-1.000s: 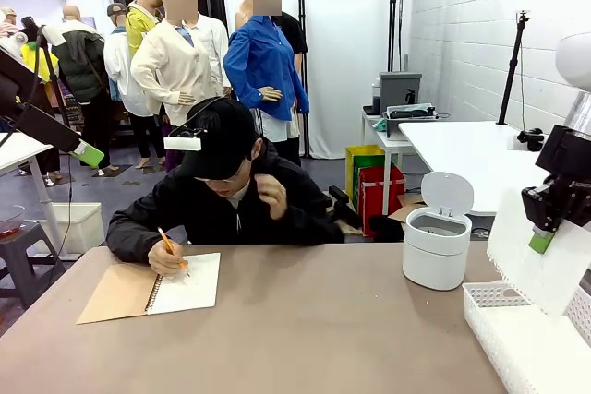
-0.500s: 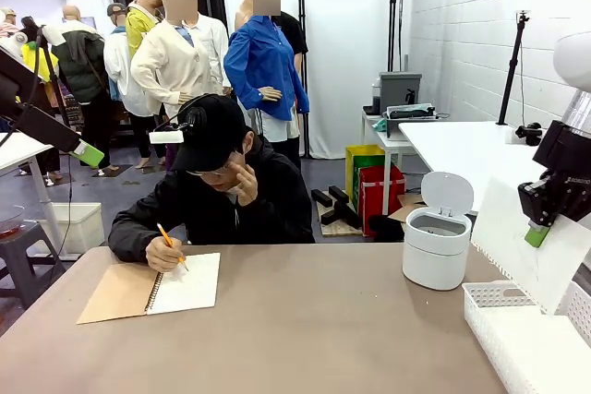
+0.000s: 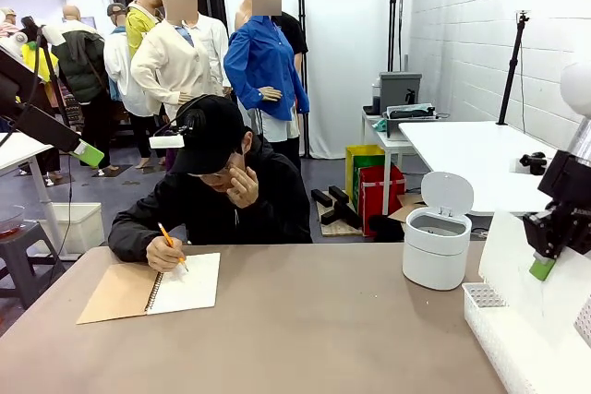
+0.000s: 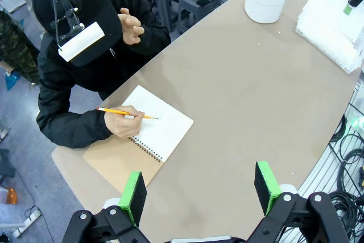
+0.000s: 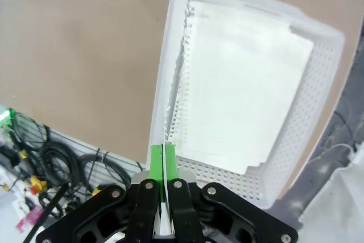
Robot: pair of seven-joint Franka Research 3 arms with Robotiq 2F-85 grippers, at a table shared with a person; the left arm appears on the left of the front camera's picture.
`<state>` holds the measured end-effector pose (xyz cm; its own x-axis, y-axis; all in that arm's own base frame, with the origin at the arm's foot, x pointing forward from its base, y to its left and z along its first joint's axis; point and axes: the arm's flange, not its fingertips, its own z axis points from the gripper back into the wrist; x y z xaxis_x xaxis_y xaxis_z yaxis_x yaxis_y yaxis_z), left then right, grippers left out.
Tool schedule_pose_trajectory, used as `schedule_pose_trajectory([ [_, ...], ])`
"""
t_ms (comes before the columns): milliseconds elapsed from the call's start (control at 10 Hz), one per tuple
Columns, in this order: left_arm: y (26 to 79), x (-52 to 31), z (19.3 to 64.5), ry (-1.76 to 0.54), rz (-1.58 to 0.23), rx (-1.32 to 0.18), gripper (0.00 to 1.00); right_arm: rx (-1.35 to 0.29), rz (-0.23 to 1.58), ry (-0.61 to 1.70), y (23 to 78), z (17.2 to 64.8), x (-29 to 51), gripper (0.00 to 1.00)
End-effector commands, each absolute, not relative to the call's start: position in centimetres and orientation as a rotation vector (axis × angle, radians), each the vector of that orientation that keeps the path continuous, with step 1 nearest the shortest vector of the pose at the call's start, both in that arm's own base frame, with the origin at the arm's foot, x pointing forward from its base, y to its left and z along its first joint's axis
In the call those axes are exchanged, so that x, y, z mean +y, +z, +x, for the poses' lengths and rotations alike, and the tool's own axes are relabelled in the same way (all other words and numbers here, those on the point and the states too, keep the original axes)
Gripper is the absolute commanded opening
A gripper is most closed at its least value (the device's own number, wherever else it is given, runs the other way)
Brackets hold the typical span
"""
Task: Sort the paper based on its condition.
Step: If a person hands you a paper, place it in the Organizing basket , and if it's crumpled, put it in the Trash can.
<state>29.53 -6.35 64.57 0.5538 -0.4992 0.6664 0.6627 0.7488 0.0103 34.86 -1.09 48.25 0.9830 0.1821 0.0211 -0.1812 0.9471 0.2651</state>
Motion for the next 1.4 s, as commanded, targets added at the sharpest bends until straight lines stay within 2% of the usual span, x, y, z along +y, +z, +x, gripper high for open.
schedule_pose_trajectory([
  [0, 64.6, -6.3, 29.6, -0.69, -0.259, -0.703, 1.0, 0.009, 0.309, 0.16, 47.1, 33.1, -0.6, 0.0],
  [700, 64.6, -6.3, 29.6, -0.69, -0.259, -0.703, 1.0, -0.017, 0.311, 0.054, 41.1, 33.0, 0.0, 0.0],
  [1200, 64.6, -6.3, 29.6, -0.69, -0.259, -0.703, 1.0, 0.036, 0.311, 0.057, 38.8, 31.5, -0.3, 0.0],
  [1300, 64.6, -6.3, 29.6, -0.69, -0.259, -0.703, 1.0, 0.053, 0.318, 0.041, 38.4, 30.7, -0.4, 0.17],
])
